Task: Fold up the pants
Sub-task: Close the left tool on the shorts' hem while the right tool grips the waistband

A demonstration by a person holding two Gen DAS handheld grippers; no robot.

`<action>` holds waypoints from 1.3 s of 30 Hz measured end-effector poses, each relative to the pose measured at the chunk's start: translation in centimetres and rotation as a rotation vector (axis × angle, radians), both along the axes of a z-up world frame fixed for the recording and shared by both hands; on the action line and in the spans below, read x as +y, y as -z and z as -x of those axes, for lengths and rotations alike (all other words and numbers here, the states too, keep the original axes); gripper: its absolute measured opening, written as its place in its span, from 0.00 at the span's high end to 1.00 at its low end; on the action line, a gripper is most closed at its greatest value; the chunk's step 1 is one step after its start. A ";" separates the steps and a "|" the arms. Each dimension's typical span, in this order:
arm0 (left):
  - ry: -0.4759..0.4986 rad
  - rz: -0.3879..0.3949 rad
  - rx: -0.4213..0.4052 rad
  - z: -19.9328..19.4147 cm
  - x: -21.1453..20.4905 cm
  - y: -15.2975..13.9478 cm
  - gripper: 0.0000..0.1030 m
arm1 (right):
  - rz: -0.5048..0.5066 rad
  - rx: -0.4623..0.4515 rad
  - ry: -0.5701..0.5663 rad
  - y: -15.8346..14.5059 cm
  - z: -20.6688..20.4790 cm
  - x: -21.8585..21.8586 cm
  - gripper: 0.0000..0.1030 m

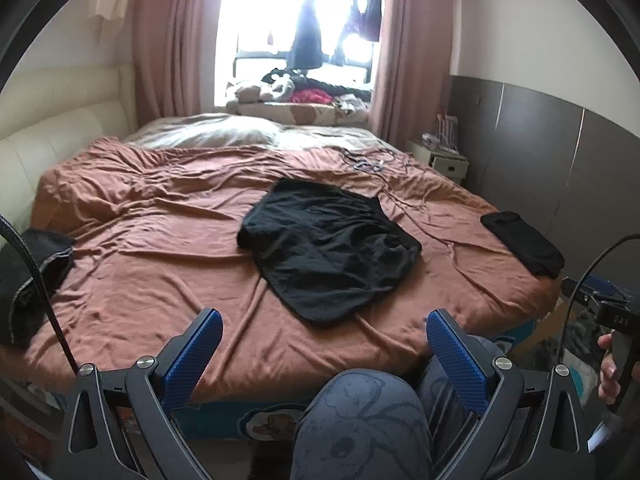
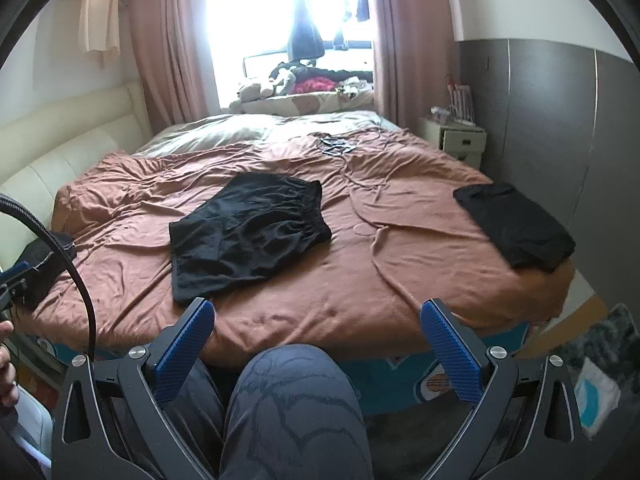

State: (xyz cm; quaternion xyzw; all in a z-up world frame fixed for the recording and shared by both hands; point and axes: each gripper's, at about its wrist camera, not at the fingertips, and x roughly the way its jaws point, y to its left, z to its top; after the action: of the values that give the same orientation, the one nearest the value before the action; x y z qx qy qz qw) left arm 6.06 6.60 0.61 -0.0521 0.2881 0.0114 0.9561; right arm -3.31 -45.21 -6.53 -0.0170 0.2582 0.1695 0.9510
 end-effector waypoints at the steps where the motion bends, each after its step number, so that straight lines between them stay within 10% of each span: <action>1: -0.004 -0.002 0.006 -0.4 -0.1 0.2 0.00 | -0.003 0.008 -0.002 0.1 -0.4 0.0 0.00; 18: -0.013 0.196 0.142 -8.4 2.6 6.2 0.01 | -0.037 0.106 -0.054 2.3 -9.6 -0.3 0.00; 25: -0.004 0.289 0.254 -11.8 3.3 9.5 0.28 | -0.054 0.122 -0.068 3.2 -12.5 0.1 0.00; 39: -0.040 0.447 0.413 -16.9 5.5 14.8 0.41 | -0.093 0.228 -0.074 5.2 -18.7 1.1 0.08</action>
State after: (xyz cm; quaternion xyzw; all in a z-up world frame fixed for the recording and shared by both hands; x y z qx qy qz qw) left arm 22.93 12.13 -14.19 -0.2635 0.4707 -0.0231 0.8417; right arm 15.42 -44.10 -11.70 0.0368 0.3556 0.2172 0.9083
